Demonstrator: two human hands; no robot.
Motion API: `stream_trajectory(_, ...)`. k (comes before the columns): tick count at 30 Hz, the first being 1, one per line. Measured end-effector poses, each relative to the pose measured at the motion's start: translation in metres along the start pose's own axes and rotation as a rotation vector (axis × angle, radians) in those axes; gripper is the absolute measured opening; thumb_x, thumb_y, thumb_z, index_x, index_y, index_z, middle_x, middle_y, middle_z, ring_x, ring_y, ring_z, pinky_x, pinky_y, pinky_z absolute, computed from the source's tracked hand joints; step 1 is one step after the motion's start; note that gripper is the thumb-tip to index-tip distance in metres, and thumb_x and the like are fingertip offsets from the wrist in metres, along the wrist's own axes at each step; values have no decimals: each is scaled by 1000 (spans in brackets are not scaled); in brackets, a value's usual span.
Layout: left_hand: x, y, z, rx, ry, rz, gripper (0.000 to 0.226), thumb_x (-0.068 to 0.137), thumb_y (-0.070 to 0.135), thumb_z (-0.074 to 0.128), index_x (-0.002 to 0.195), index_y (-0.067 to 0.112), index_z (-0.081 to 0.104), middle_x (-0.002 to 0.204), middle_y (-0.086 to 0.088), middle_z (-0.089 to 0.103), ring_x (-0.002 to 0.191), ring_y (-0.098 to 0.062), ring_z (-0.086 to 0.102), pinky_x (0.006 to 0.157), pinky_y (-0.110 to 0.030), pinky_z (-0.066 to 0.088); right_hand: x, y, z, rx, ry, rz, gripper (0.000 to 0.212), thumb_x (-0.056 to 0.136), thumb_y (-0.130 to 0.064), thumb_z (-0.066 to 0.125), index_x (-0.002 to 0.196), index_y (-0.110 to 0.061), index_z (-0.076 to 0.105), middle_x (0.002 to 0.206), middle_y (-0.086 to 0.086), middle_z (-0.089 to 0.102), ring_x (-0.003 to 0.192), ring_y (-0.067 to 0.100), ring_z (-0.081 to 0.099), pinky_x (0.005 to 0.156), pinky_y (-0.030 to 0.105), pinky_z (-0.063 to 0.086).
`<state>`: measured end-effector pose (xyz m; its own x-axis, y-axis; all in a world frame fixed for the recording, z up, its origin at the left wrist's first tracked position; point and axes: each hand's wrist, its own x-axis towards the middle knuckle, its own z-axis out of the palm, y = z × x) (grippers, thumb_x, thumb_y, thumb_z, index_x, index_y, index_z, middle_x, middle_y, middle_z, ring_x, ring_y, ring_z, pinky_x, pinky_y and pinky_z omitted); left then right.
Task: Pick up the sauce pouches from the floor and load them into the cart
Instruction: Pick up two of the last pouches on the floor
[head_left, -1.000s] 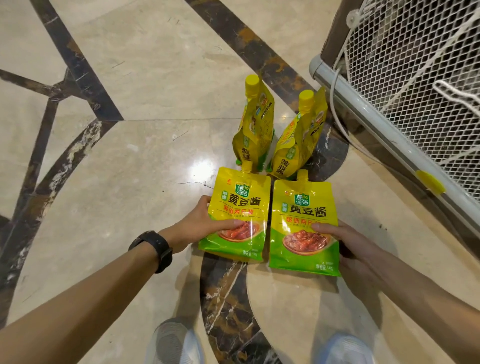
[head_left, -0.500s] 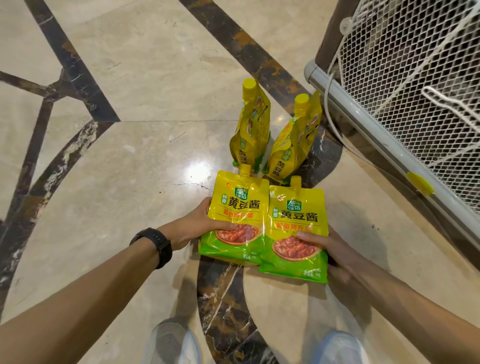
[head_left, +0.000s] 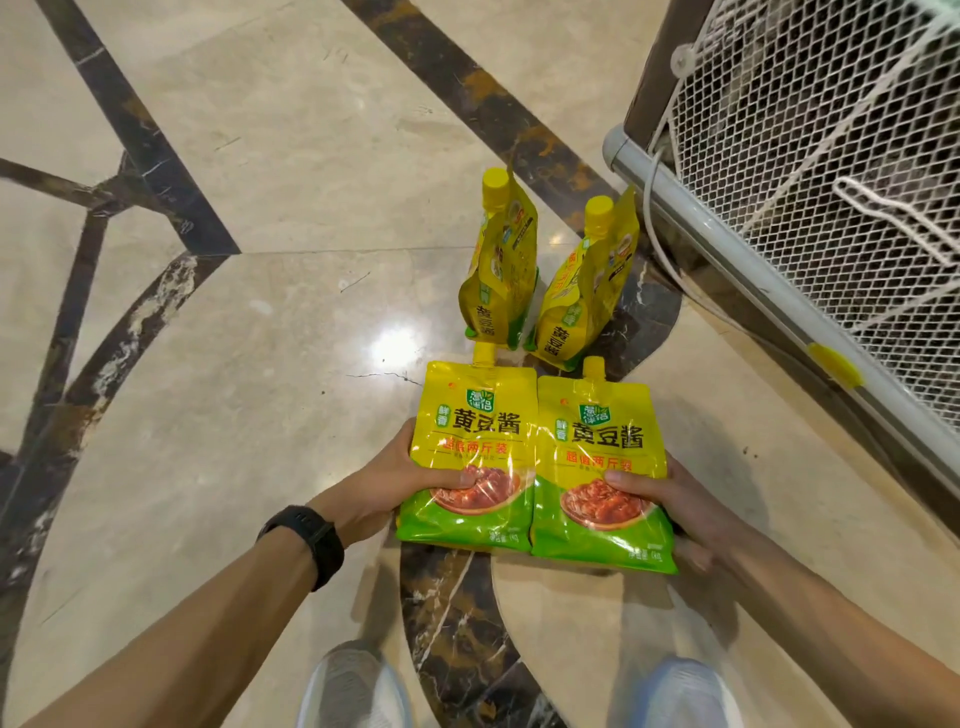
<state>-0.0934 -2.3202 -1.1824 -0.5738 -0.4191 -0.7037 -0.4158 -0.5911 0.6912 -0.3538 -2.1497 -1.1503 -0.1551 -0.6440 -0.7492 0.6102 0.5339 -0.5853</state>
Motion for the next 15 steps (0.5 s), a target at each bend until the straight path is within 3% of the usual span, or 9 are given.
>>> stream_trajectory(2, -9, 9, 5, 2, 5, 32, 91, 60, 19, 93, 139, 20, 48, 124, -7, 71, 111, -29, 69, 94, -48, 56, -6, -4, 0, -15, 6, -42, 62, 75, -4, 74, 132, -12, 54, 120, 17, 69, 103, 36, 69, 72, 43, 61)
stream_trajectory(5, -31, 28, 13, 17, 17, 67, 96, 58, 26, 95, 141, 21, 47, 126, -6, 70, 113, -30, 68, 96, -50, 55, -28, -15, 5, -36, 10, -67, 82, 59, -19, 91, 132, -16, 55, 123, 17, 68, 106, 35, 68, 85, 50, 58)
stream_trajectory(9, -85, 74, 28, 27, 19, 97, 93, 59, 22, 90, 141, 21, 47, 126, -5, 70, 111, -26, 70, 87, -39, 59, -82, -46, 23, -14, 28, -115, 65, 68, -8, 75, 129, -12, 55, 117, 15, 71, 99, 31, 71, 75, 39, 61)
stream_trajectory(13, -158, 146, 47, 45, 21, 105, 90, 57, 21, 89, 139, 16, 51, 123, -5, 72, 108, -23, 71, 81, -29, 59, -153, -90, 49, 17, 12, -105, 95, 36, -29, 98, 122, -15, 59, 111, 12, 73, 97, 29, 72, 70, 37, 60)
stream_trajectory(15, -199, 186, 60, 46, 35, 93, 94, 54, 26, 95, 137, 15, 54, 121, -4, 73, 106, -21, 72, 79, -27, 59, -195, -118, 64, 30, 30, -97, 97, 32, -32, 99, 119, -16, 61, 111, 11, 73, 97, 29, 72, 72, 38, 61)
